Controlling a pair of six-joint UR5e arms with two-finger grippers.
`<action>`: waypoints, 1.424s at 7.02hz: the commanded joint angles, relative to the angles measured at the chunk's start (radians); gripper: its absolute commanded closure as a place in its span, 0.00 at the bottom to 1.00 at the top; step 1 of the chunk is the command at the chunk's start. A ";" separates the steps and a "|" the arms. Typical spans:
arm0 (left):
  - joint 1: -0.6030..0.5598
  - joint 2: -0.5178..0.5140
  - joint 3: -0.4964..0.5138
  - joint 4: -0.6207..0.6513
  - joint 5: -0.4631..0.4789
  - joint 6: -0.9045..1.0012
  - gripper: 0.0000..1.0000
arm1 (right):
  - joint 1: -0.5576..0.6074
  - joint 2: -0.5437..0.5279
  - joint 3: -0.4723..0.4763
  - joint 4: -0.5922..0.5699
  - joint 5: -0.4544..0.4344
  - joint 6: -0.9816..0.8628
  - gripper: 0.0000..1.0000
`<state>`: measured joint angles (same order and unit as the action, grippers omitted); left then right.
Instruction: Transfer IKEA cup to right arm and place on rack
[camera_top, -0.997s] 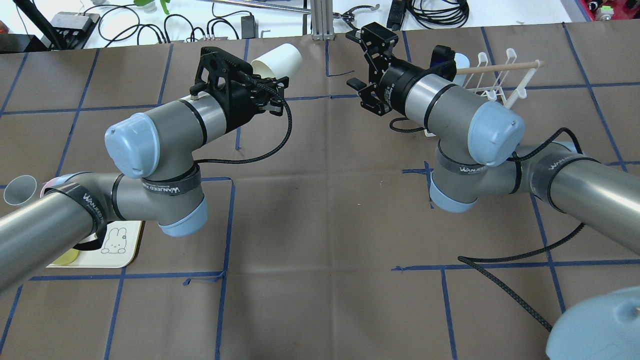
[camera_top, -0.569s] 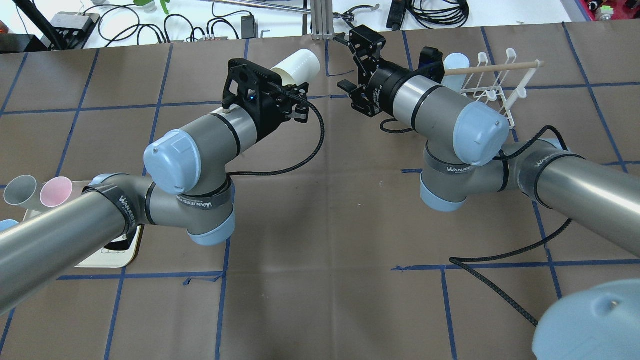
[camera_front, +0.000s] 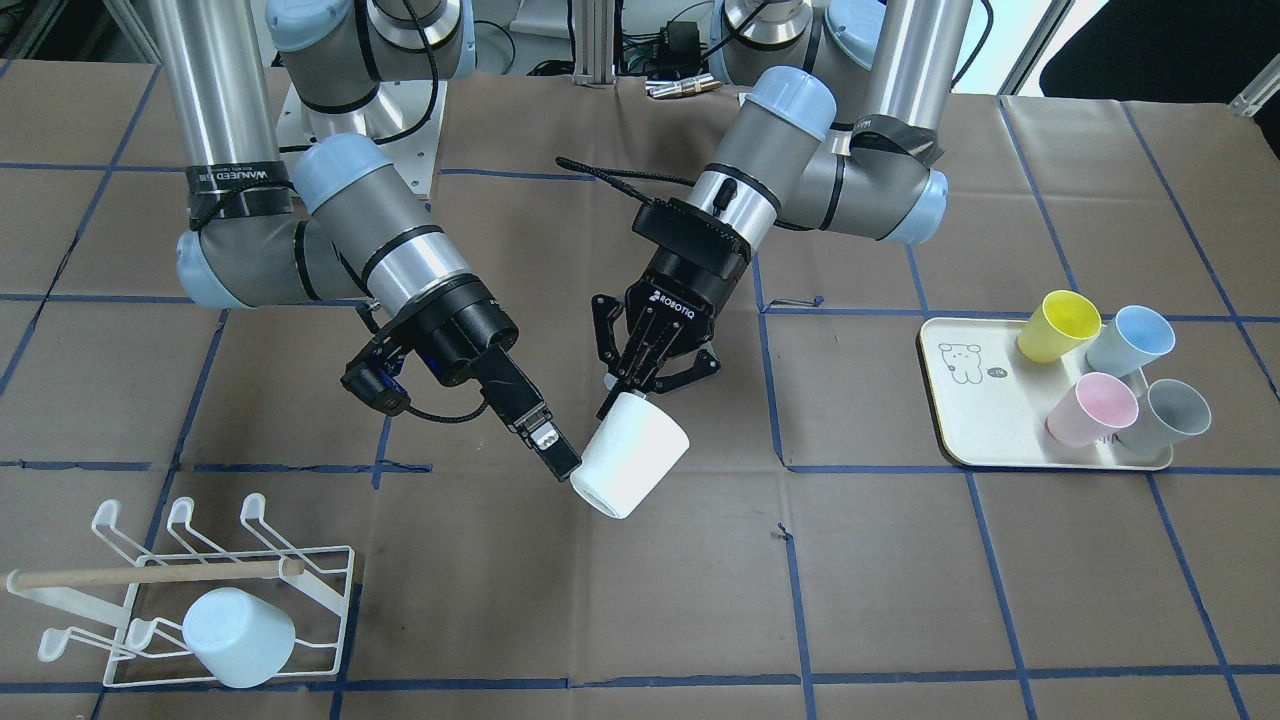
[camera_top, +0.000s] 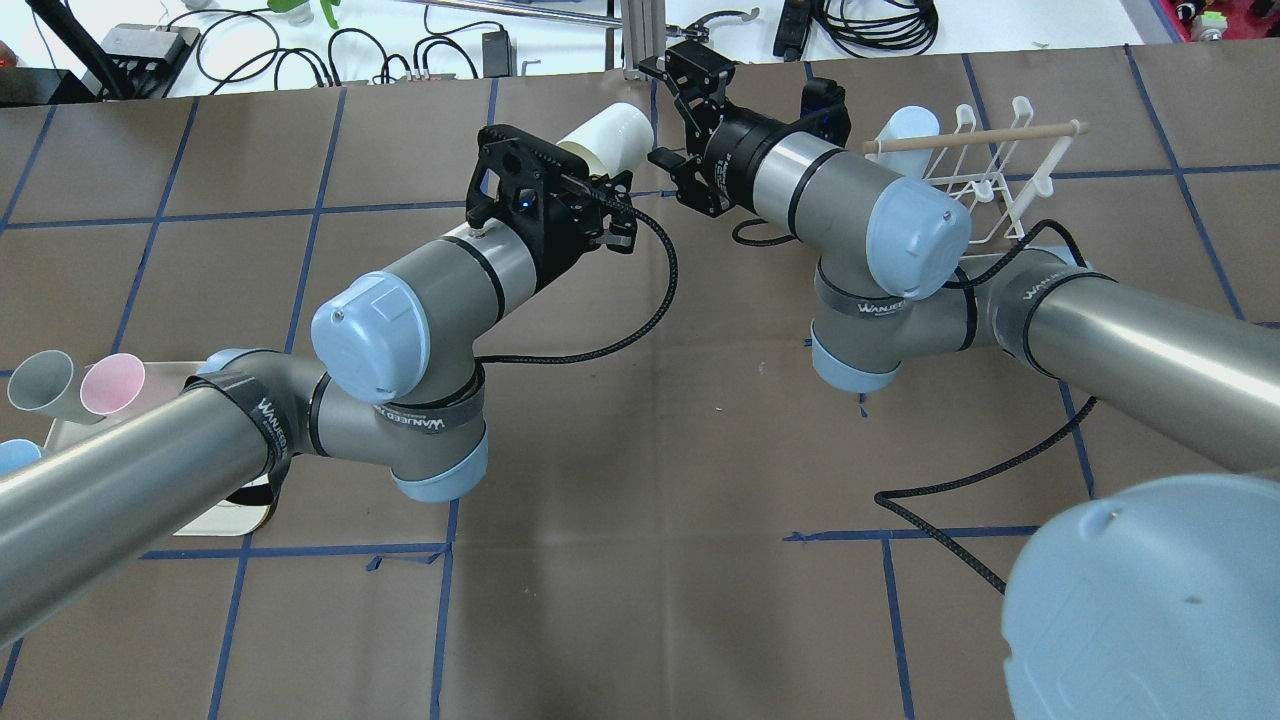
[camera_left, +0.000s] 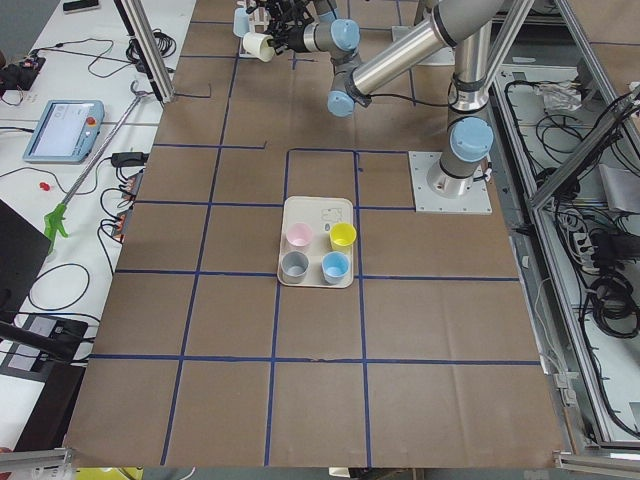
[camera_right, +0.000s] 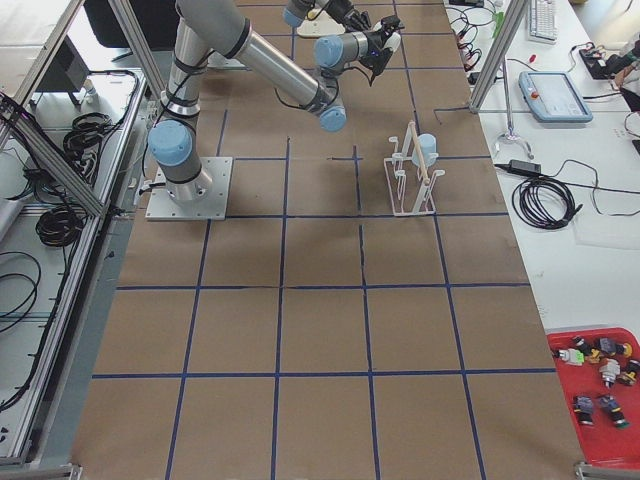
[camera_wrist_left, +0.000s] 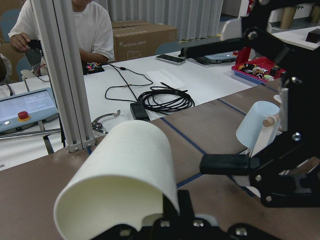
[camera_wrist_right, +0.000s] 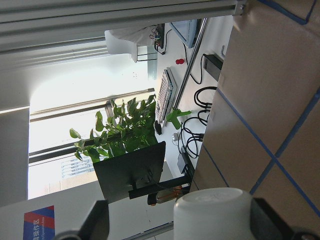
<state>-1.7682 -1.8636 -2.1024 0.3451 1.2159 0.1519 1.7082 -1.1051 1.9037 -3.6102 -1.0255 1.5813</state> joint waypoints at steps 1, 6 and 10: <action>0.000 0.001 -0.001 0.000 0.001 0.000 1.00 | 0.001 0.004 0.006 0.022 0.002 -0.004 0.01; -0.002 0.000 -0.001 0.000 0.001 0.000 1.00 | 0.013 0.002 0.012 0.059 0.004 -0.004 0.01; -0.002 0.000 -0.001 0.000 0.001 0.000 1.00 | 0.031 0.013 0.008 0.099 0.005 -0.006 0.01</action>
<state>-1.7702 -1.8638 -2.1031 0.3451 1.2165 0.1519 1.7308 -1.0927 1.9137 -3.5379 -1.0206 1.5766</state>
